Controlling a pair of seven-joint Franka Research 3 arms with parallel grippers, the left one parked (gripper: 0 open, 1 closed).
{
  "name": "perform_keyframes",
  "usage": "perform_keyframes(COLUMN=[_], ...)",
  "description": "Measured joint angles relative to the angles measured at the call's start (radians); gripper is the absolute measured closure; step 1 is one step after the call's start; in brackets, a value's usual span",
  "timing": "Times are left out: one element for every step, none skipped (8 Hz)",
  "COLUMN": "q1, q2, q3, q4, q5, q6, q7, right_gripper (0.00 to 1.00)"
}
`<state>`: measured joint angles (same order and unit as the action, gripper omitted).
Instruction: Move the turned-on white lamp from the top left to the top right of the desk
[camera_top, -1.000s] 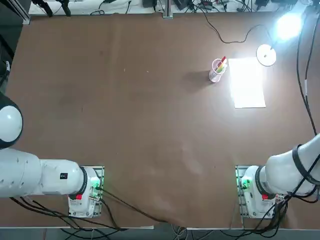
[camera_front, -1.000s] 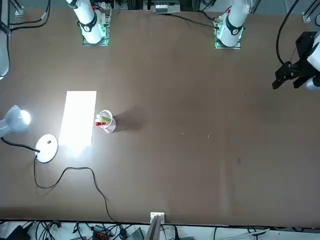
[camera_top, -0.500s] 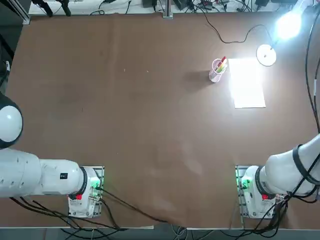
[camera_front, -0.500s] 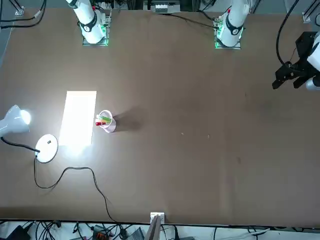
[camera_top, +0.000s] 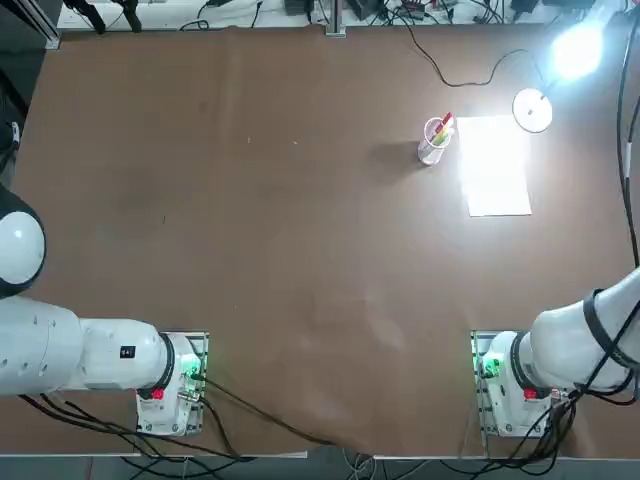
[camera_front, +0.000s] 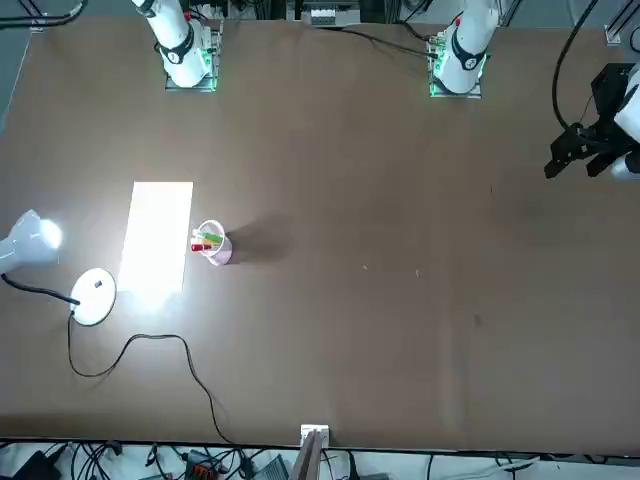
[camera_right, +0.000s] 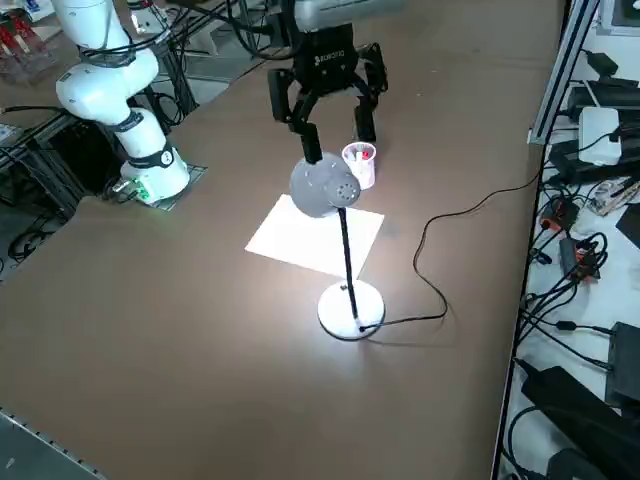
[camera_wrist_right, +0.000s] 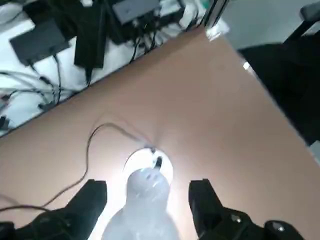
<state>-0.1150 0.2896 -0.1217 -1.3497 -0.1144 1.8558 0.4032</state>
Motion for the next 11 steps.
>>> perform_keyframes(q1=[0.016,0.029,0.045,0.064,0.083,0.099,0.118,0.151,0.188,0.221,0.245], q2=[-0.006,-0.026,-0.057,-0.089,-0.105,-0.103,-0.106,-0.138,-0.213,-0.299,-0.365], q3=[0.011,0.031,0.062,0.100,0.132,0.147,0.146,0.136,0.111,0.072,0.035], q4=[0.035,0.057,0.067,0.069,0.067,0.053,0.007,-0.085,-0.213,-0.324,-0.392], q5=[0.085,0.129,0.142,0.141,0.142,0.139,0.135,0.125,0.119,0.121,0.121], q6=[-0.153,-0.284,-0.386,-0.495,-0.589,-0.607,-0.540,-0.404,-0.264,-0.174,-0.158], q7=[-0.046,-0.114,-0.181,-0.242,-0.277,-0.300,-0.310,-0.315,-0.338,-0.391,-0.436], right_gripper=[0.00,0.00,0.00,0.00,0.00,0.00,0.00,0.00,0.00,0.00,0.00])
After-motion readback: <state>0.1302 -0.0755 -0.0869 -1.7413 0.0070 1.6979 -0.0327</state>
